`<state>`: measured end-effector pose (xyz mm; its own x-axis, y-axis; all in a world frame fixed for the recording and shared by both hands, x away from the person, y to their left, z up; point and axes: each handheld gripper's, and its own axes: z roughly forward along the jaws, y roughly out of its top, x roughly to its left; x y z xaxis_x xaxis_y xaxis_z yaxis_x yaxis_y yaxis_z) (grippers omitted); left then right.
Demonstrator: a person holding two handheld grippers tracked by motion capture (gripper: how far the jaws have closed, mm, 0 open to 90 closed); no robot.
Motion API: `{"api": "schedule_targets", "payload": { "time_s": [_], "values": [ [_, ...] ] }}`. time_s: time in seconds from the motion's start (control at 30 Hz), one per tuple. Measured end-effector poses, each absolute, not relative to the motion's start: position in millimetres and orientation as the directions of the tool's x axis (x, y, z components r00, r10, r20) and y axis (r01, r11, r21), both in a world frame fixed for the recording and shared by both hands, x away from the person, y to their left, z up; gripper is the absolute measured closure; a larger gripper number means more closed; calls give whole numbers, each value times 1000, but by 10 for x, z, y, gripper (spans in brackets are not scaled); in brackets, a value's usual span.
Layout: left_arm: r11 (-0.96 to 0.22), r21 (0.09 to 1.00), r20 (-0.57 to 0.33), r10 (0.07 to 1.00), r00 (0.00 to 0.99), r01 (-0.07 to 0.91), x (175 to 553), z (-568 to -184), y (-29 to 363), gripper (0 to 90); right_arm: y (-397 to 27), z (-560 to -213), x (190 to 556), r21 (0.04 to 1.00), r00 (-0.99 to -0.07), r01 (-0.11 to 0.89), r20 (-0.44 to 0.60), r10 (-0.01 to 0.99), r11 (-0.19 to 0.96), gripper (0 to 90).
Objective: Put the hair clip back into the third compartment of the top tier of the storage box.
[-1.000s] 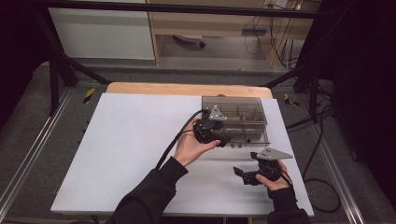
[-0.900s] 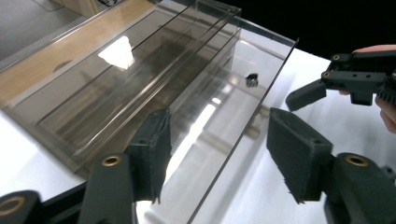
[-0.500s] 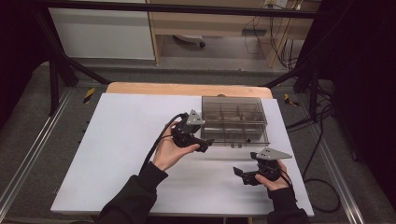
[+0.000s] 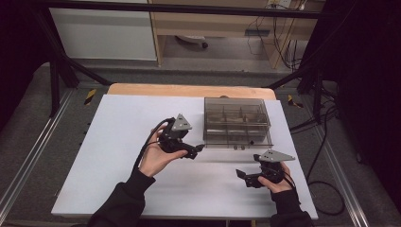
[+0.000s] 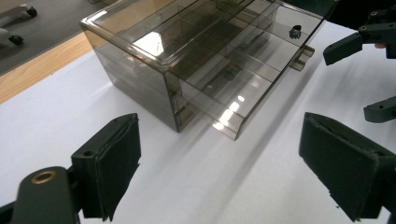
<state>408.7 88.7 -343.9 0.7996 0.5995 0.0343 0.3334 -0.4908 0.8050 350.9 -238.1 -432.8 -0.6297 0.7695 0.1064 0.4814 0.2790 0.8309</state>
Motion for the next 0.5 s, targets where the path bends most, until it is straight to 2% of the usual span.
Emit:
{"api": "schedule_targets", "payload": {
  "time_s": [0.5],
  "values": [
    [-470,808,25,630,776,355,3987,-3637,1318,88,-2371,-4336,3512,829,-634,481,103,766,286,52]
  ]
}}
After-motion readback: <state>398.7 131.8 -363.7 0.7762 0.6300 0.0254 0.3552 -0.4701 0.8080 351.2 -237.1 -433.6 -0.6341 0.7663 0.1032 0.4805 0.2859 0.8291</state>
